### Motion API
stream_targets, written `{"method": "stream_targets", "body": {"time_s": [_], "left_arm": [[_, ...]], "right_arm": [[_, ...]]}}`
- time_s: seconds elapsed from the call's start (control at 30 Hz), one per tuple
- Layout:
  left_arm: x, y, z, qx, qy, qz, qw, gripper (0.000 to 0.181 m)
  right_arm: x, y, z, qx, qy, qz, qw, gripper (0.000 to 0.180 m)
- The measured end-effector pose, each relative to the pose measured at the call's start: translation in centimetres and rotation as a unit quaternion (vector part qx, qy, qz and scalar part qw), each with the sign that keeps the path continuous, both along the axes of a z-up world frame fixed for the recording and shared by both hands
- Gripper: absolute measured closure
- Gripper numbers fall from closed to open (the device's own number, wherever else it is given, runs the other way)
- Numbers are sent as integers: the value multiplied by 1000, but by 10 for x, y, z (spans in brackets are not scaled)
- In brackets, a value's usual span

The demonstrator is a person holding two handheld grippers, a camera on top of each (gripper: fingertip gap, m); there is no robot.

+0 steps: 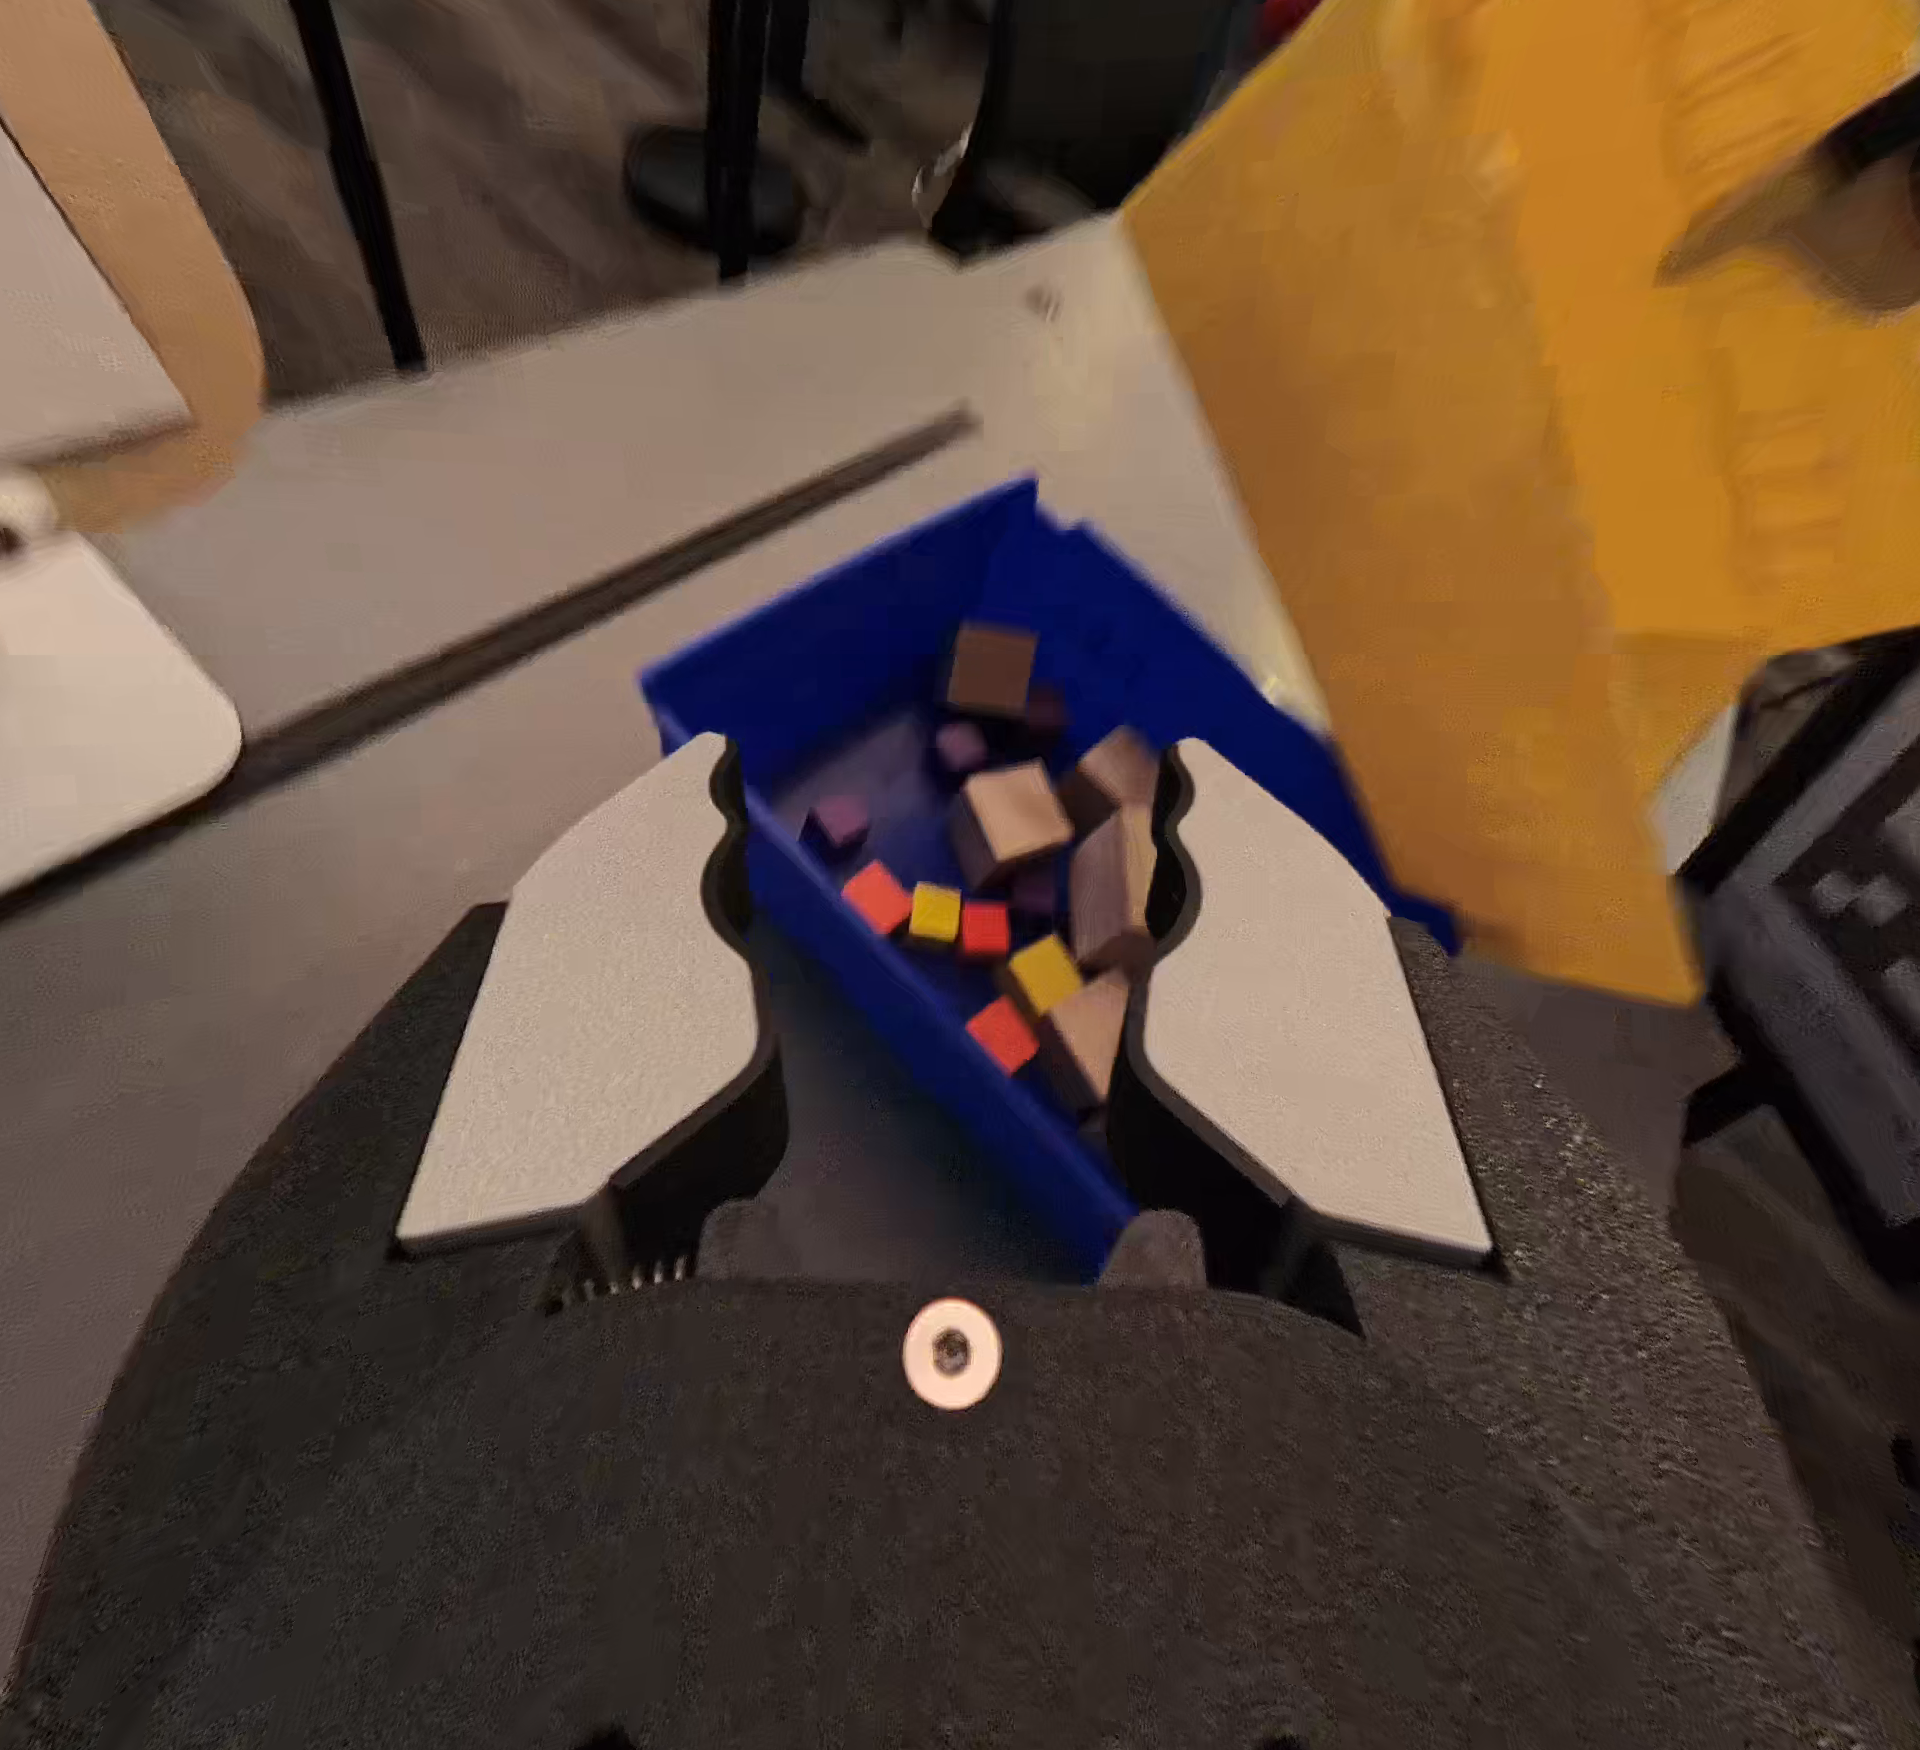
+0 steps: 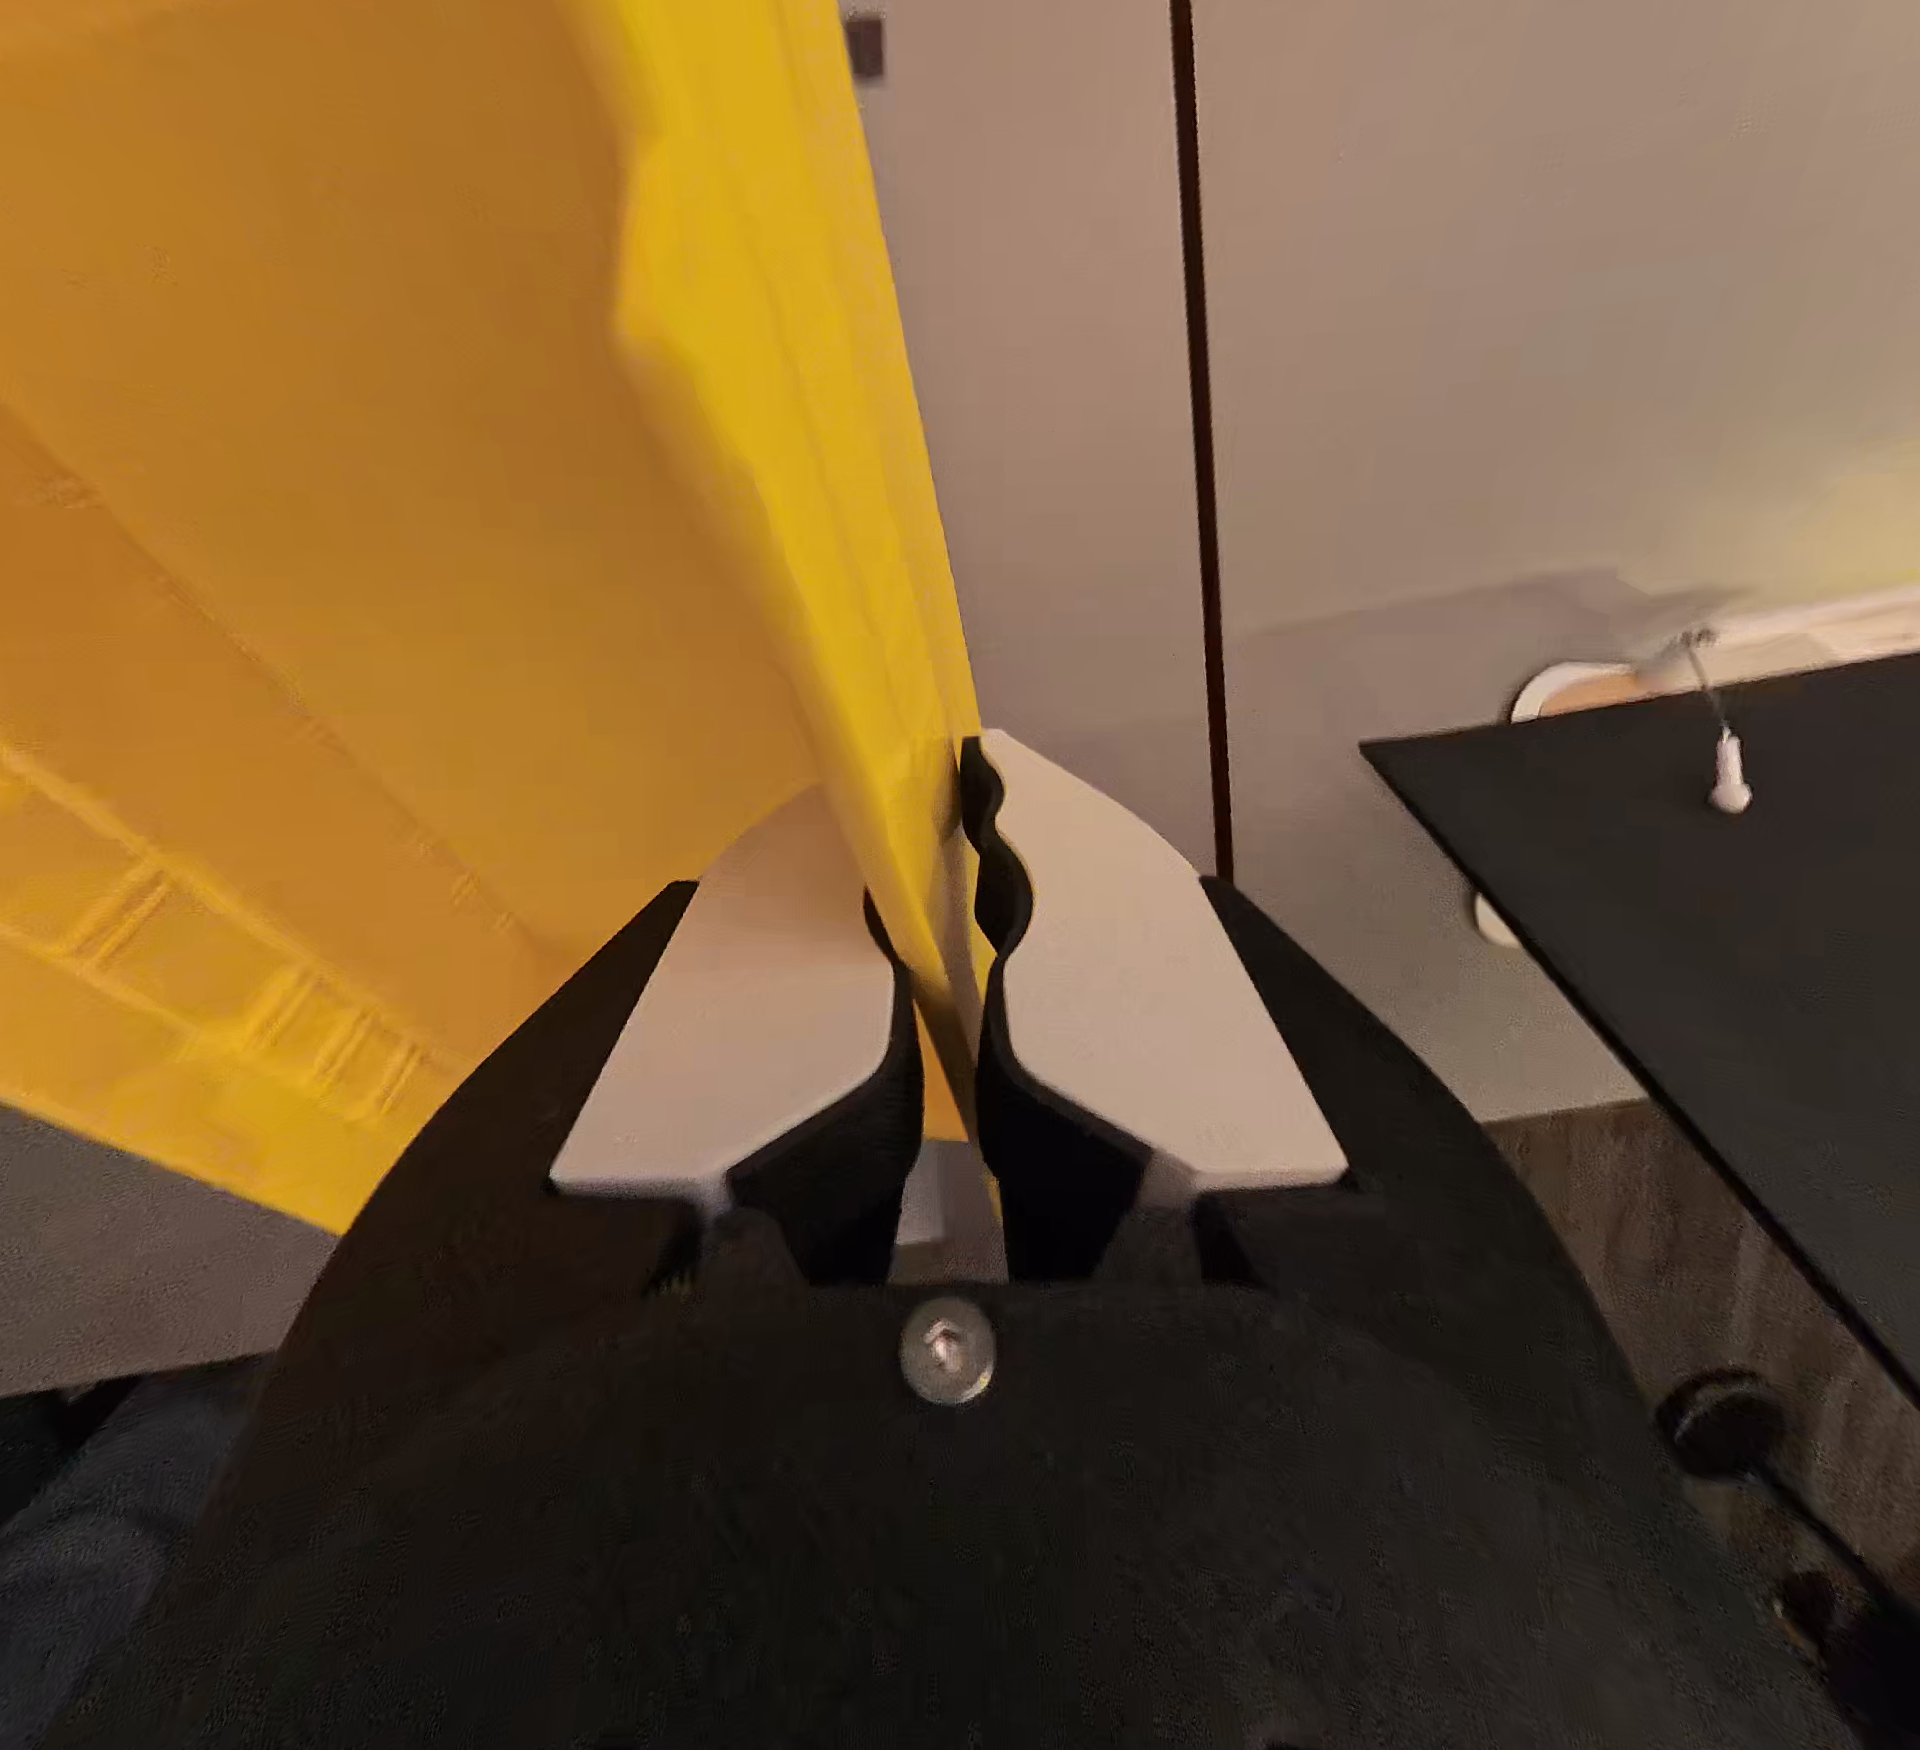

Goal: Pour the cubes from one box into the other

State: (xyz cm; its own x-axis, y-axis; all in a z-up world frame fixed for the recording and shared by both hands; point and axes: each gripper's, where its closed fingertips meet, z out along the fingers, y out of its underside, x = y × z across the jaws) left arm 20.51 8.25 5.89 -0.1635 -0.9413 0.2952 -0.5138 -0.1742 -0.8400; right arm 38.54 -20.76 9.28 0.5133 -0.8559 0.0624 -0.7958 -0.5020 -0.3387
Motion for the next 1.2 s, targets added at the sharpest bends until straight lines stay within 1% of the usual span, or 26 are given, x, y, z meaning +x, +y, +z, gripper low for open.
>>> {"method": "stream_targets", "body": {"time_s": [0.1, 0.17, 0.23, 0.3, 0.33, 0.43, 0.53, 0.57, 0.67, 0.7, 0.8, 0.87, 0.9, 1.03, 1.2], "left_arm": [[-3, -6, -65, 3, 85, -1, 996, 98], [-5, -12, -98, -3, 135, -1, 991, 92], [-3, -18, -118, -9, 164, -2, 986, 91], [-1, -18, -131, 13, 192, 1, 981, 94], [-1, -21, -135, 15, 208, -3, 978, 93], [-4, -34, -144, 10, 258, -29, 966, 108], [-5, -43, -155, 2, 309, -48, 950, 119], [-5, -41, -160, 10, 322, -44, 946, 121], [0, -22, -170, 90, 326, -20, 941, 136], [0, -18, -171, 100, 327, -18, 940, 139], [-4, -6, -173, 72, 333, -12, 940, 152], [-9, 2, -174, 42, 336, -9, 941, 155], [-12, 8, -174, 41, 336, -6, 941, 156], [-31, 41, -174, 58, 347, 7, 936, 160], [-62, 91, -174, 84, 356, 32, 930, 168]], "right_arm": [[-1, -14, -15, 19, 44, -11, 999, 175], [0, -20, -17, 34, 57, -17, 998, 176], [0, -24, -15, 45, 71, -17, 996, 176], [2, -28, -9, 52, 75, -20, 996, 175], [5, -30, -5, 55, 71, -21, 996, 176], [9, -38, 3, 43, 65, -19, 997, 176], [12, -48, 4, 21, 65, -20, 997, 176], [12, -52, 3, 14, 65, -23, 998, 175], [12, -61, -2, -7, 64, -19, 998, 175], [12, -63, -4, -14, 65, -17, 998, 175], [10, -69, -16, -29, 72, -18, 997, 175], [8, -70, -27, -33, 84, -19, 996, 175], [7, -69, -33, -34, 92, -18, 995, 176], [0, -57, -60, -26, 118, -9, 993, 175], [-12, -30, -99, -12, 156, 13, 988, 175]]}}
